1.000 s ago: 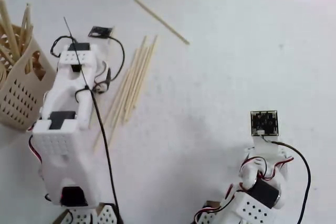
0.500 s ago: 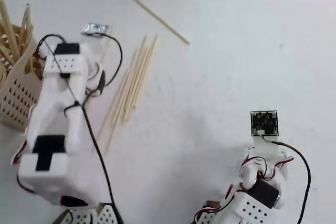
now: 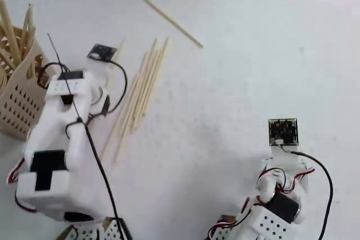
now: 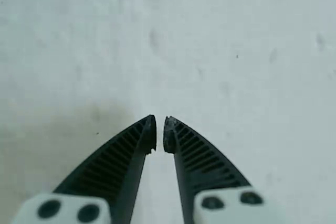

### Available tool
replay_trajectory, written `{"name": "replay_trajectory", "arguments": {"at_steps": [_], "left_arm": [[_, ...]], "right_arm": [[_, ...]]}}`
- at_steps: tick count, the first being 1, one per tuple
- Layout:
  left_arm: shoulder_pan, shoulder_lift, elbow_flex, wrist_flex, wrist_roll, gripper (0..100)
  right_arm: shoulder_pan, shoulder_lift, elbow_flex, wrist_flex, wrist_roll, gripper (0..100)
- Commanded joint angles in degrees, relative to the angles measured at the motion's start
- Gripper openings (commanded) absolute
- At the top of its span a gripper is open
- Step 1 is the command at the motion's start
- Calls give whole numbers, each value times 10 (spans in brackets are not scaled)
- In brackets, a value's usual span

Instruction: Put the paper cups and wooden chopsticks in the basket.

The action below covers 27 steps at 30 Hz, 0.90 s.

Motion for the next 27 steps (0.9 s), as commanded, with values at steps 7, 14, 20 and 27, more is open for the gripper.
{"name": "replay_trajectory", "arguments": {"at_steps": [7, 14, 20, 27], "left_arm": [[-7, 102, -129, -10, -3, 80], [-5, 104, -176, -7, -5, 80], [-5, 104, -173, -11, -5, 79], [-4, 111, -163, -58, -1, 76]], "right_arm": [[5, -2, 5, 2, -1, 45], [5, -3, 5, 2, -1, 45], [4, -3, 5, 2, -1, 45], [5, -3, 5, 2, -1, 45]]}}
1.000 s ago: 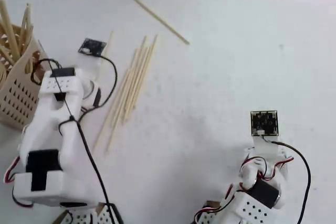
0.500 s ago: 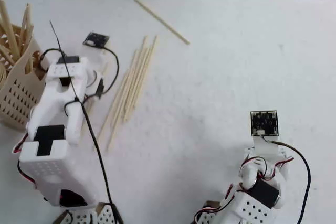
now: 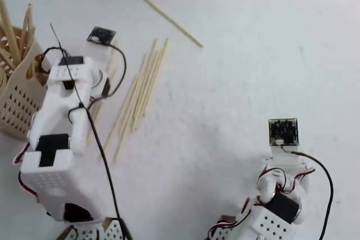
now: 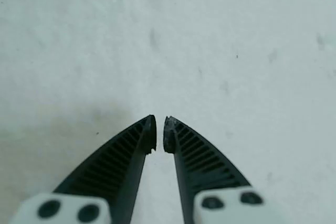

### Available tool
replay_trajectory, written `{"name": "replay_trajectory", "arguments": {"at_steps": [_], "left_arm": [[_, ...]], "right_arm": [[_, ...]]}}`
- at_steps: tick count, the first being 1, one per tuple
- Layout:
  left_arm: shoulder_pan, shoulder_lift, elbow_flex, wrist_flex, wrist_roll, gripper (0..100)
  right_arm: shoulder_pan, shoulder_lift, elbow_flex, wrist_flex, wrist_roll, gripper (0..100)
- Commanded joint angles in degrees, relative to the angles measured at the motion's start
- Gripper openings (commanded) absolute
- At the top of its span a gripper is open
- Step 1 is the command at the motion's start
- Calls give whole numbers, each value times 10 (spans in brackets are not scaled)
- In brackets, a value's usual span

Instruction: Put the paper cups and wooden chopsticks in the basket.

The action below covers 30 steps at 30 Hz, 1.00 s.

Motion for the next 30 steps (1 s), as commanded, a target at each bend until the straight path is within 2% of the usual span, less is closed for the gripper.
{"name": "replay_trajectory", "arguments": {"at_steps": [1, 5, 11, 14, 20, 25, 30], "left_arm": [[-3, 12, -11, -44, 1, 76], [4, 54, -29, -42, -1, 76], [6, 95, -96, 16, -3, 73], [3, 105, -115, 40, -4, 15], [3, 36, -115, 101, -5, 21], [19, -109, 0, 131, -42, 20], [15, -233, 195, 77, -64, 20]], "right_arm": [[5, -3, 5, 2, -1, 45], [5, -3, 5, 2, -1, 45], [5, -3, 5, 2, -1, 45], [5, -3, 5, 2, -1, 45], [5, -3, 5, 2, -1, 45], [5, -3, 5, 2, -1, 45], [5, -3, 5, 2, -1, 45]]}}
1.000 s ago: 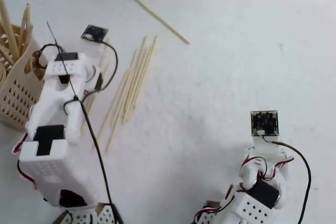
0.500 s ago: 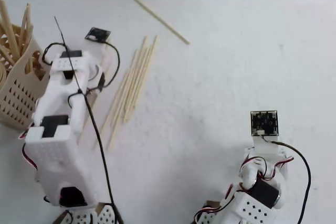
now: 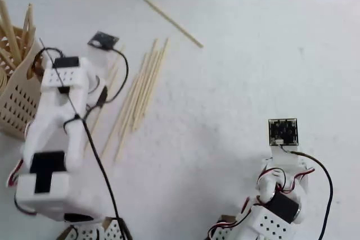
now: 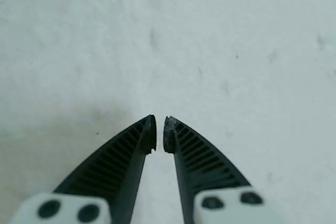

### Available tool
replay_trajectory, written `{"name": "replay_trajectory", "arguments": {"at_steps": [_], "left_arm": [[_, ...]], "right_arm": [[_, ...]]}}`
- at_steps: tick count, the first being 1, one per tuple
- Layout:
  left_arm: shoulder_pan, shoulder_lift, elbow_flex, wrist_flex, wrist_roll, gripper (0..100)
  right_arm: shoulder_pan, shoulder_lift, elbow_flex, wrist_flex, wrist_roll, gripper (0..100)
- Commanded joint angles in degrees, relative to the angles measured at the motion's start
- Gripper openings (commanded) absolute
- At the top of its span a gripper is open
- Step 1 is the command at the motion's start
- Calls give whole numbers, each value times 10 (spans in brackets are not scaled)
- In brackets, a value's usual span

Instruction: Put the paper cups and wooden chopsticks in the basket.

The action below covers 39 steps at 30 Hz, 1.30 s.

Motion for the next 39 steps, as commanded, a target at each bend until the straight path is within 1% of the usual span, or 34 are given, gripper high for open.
{"name": "replay_trajectory", "arguments": {"at_steps": [1, 4, 8, 13, 16, 22, 24, 28, 31, 35, 38, 39], "left_arm": [[10, -128, 156, -58, -11, 21], [-3, -147, 193, -94, -11, 23], [-21, -126, 191, -107, -11, 24], [-22, -88, 191, -119, -11, 111], [-22, -81, 190, -135, -11, 116], [-22, -77, 110, -113, -11, 116], [-15, -77, 93, -105, -11, 117], [22, -76, 89, -102, 7, 120], [44, -76, 85, -126, 9, 120], [51, -73, 85, -168, 9, 121], [51, -36, 79, -181, 10, 127], [51, -17, 73, -183, 10, 143]], "right_arm": [[5, -3, 5, 2, -1, 45], [5, -3, 5, 2, -1, 45], [5, -2, 5, 2, -1, 45], [5, -2, 5, 2, -1, 45], [5, -2, 5, 2, -1, 45], [5, -2, 5, 2, -1, 45], [5, -2, 5, 2, -1, 45], [5, -2, 5, 2, -1, 45], [5, -2, 5, 2, -1, 45], [5, -2, 5, 2, -1, 45], [5, -1, 5, 2, -1, 45], [5, -1, 5, 2, -1, 45]]}}
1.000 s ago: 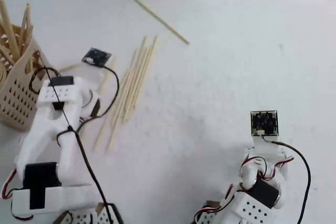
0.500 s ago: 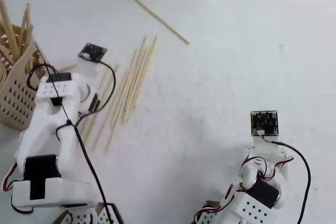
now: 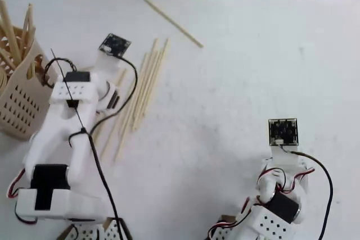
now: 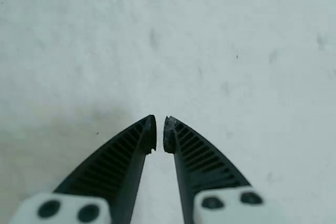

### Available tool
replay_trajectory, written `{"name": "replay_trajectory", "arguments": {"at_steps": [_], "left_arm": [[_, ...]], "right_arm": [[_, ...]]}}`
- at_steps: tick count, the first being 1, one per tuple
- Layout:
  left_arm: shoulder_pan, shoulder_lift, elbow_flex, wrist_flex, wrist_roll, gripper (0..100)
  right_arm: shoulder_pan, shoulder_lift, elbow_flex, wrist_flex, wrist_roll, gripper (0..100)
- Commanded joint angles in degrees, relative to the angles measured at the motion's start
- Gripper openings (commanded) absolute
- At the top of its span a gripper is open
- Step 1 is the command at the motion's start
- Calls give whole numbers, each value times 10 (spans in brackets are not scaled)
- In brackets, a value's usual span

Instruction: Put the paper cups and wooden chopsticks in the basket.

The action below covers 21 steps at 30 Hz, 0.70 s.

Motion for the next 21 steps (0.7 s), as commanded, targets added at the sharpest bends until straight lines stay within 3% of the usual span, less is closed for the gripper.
{"name": "replay_trajectory", "arguments": {"at_steps": [1, 9, 16, 21], "left_arm": [[5, 62, -43, -22, 8, 166], [-25, 182, -133, -21, 11, 165], [-26, 235, -212, 45, 23, 165], [-22, 228, -215, 47, 4, 164]], "right_arm": [[5, -1, 5, 2, -1, 45], [5, -1, 5, 2, -1, 45], [5, -1, 5, 2, -1, 45], [5, -2, 5, 2, -1, 45]]}}
